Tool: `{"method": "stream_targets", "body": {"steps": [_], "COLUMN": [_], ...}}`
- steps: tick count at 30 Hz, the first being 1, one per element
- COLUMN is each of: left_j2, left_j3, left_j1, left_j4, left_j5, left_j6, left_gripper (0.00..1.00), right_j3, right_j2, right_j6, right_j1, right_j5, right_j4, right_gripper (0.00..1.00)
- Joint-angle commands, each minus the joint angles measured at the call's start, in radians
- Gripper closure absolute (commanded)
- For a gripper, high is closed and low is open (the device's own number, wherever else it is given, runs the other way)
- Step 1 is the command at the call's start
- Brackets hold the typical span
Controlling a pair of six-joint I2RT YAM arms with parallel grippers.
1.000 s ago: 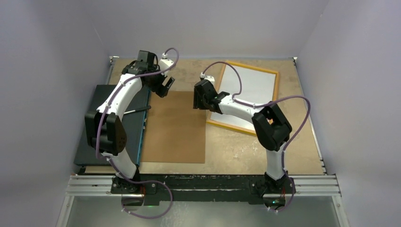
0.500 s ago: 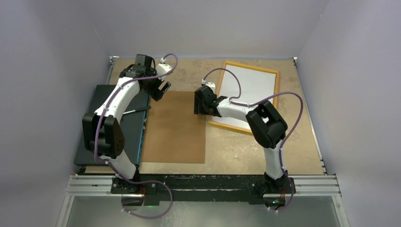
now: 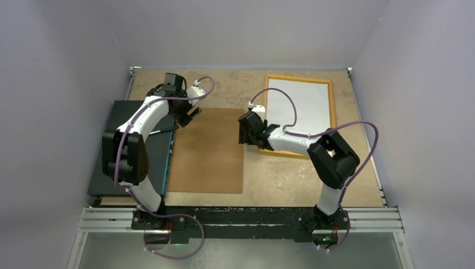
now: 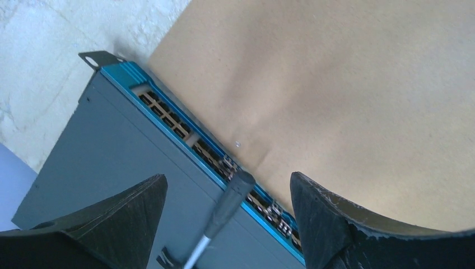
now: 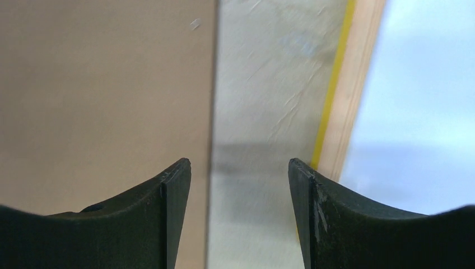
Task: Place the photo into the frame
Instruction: Move the photo frame to the center of the board, then move the photo frame item to the center of the board.
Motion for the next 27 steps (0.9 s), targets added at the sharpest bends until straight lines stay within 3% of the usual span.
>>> {"method": "stream_targets", "body": {"steps": [1,6,12,18,27], "left_j2": [0.069,0.078,0.095,0.102,0.125], "left_j3": [0.078,0.099,0.127,0.156,0.201], "left_j1": [0.003,0.002,0.002,0.004,0.004], "left_j4": [0.04,0.044,0.055,0.048,0.01], "left_j5": [-0.008,0.003,-0.053,-0.102,-0.112], "left_j6": [-0.021,-0.057,-0.092,-0.115,-0.132], "left_gripper": [0.21,0.22,0.22,0.22,0.22], "right_j3": [-0.061,-0.096,-0.035,0.054,0.088], "right_j2": [-0.154,-0.201,-0.11,0.033,0.095], "right_j6": [-0.001,-0.055,-0.142,-0.169,-0.223], "right_j1": [0.157,0.401,0.632,0.722,0.756], "right_j5": [0.115,0.165,0.212,0.274,0.308], "right_j4": [0.003,0.028,0.055,0.023,0.028], "right_gripper": [0.32,0.34,0.39,0.36,0.33]}}
